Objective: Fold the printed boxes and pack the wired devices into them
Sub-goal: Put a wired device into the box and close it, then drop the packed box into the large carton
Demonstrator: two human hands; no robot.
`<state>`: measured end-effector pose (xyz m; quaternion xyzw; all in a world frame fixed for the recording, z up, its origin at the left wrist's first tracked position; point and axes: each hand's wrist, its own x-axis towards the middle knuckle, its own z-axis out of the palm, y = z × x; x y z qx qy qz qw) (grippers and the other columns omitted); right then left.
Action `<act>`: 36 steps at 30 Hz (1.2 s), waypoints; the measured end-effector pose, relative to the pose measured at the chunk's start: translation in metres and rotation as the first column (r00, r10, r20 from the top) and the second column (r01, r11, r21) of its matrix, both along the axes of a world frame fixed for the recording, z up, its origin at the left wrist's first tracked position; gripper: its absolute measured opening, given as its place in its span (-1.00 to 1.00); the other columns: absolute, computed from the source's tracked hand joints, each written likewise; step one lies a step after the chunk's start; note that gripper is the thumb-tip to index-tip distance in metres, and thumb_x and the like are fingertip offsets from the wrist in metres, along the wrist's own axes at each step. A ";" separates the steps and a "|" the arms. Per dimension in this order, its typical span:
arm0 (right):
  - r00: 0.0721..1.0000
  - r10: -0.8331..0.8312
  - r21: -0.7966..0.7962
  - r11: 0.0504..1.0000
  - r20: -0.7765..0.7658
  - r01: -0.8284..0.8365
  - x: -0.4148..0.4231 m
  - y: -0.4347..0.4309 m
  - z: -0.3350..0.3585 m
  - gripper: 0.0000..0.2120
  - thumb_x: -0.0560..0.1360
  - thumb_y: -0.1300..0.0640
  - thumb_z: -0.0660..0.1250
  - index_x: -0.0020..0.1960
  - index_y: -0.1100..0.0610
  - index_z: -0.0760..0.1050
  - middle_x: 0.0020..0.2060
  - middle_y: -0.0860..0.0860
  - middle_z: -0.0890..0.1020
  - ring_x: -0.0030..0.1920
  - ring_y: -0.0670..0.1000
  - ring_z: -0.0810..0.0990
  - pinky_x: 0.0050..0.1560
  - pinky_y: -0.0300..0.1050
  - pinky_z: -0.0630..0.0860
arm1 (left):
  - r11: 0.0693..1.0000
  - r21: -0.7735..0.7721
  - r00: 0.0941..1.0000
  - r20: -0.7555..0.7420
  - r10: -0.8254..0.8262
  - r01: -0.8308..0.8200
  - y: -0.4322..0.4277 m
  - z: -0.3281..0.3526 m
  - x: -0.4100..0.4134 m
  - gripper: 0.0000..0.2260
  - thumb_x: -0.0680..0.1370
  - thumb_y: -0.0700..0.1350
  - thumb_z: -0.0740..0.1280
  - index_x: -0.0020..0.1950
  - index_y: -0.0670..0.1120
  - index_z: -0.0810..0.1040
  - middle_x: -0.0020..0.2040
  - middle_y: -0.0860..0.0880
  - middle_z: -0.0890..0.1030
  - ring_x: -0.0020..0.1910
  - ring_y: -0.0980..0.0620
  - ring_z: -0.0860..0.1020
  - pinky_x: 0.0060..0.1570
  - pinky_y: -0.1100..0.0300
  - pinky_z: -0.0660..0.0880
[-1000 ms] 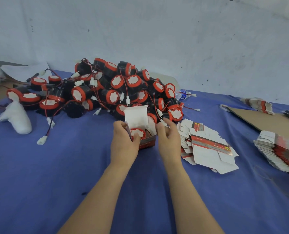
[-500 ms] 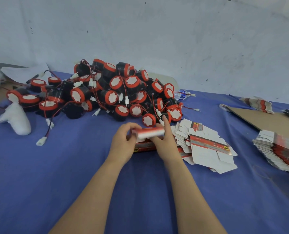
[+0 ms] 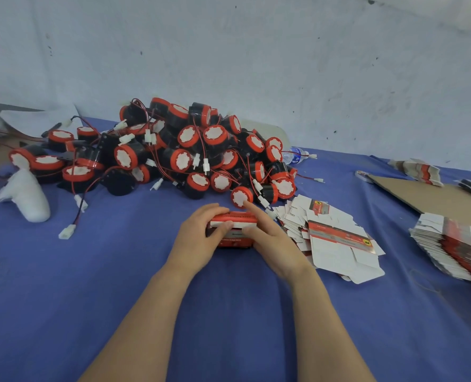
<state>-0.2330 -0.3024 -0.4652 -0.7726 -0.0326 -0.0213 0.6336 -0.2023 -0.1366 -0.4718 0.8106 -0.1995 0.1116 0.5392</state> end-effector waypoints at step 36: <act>0.075 -0.967 0.045 0.088 0.245 0.995 -0.309 -0.186 0.160 -0.66 0.66 0.07 0.03 0.32 0.22 0.39 0.19 0.13 0.55 0.21 0.13 0.51 0.16 -0.05 0.41 | 0.694 -0.356 0.707 -0.117 -0.697 0.625 -0.322 0.166 -0.257 -0.74 0.64 -0.06 0.19 0.28 -0.11 0.50 0.09 -0.03 0.59 0.16 -0.04 0.56 0.12 0.20 0.46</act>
